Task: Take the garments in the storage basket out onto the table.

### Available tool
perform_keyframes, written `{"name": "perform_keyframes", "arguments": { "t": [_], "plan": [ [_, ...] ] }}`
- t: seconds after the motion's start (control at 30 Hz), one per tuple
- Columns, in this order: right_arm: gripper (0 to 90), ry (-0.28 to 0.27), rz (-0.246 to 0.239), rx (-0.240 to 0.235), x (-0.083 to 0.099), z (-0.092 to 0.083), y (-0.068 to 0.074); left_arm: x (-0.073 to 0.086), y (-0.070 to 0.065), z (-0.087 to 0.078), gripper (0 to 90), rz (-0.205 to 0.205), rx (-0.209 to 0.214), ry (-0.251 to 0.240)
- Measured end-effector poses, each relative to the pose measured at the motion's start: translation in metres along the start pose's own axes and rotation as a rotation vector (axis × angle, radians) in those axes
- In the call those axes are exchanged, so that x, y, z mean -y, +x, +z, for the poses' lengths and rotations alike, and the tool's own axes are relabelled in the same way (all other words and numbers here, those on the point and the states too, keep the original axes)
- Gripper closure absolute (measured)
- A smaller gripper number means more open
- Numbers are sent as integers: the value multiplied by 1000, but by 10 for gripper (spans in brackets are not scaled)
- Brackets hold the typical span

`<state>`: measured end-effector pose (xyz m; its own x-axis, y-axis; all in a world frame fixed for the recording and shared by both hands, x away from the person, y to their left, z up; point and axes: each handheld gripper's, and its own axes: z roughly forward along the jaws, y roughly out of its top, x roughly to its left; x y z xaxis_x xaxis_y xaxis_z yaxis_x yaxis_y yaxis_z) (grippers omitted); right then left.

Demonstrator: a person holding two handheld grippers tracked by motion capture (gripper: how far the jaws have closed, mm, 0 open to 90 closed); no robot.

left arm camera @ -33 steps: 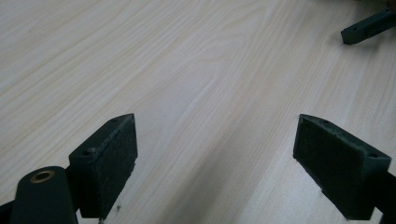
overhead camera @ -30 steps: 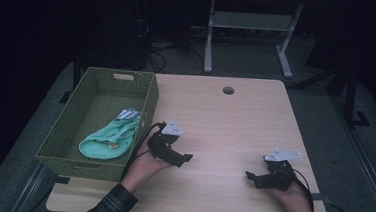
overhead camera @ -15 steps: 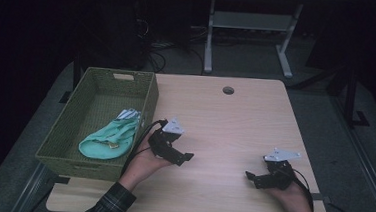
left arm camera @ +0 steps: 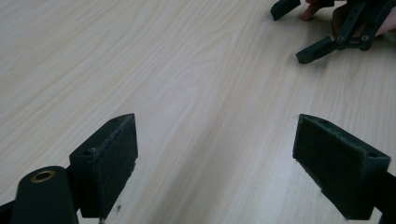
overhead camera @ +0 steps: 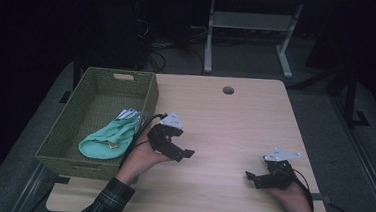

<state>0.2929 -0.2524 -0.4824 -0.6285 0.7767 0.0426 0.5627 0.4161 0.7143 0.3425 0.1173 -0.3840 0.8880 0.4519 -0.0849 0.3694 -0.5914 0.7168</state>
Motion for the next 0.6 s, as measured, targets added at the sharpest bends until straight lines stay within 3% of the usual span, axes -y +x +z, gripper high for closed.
{"name": "perform_keyframes", "arguments": {
  "t": [0.2, 0.53, 0.6],
  "plan": [
    [77, 0, -1, 0, 0, 0, 0, -2, 3, -6, 138, -4, -5, -21],
    [77, -3, -4, 3, 0, 0, 0, -9, 6, -18, 139, 19, -7, -3],
    [77, -2, -1, 2, 0, 0, 0, -9, 7, -22, 139, 8, -13, -7]
  ]
}}
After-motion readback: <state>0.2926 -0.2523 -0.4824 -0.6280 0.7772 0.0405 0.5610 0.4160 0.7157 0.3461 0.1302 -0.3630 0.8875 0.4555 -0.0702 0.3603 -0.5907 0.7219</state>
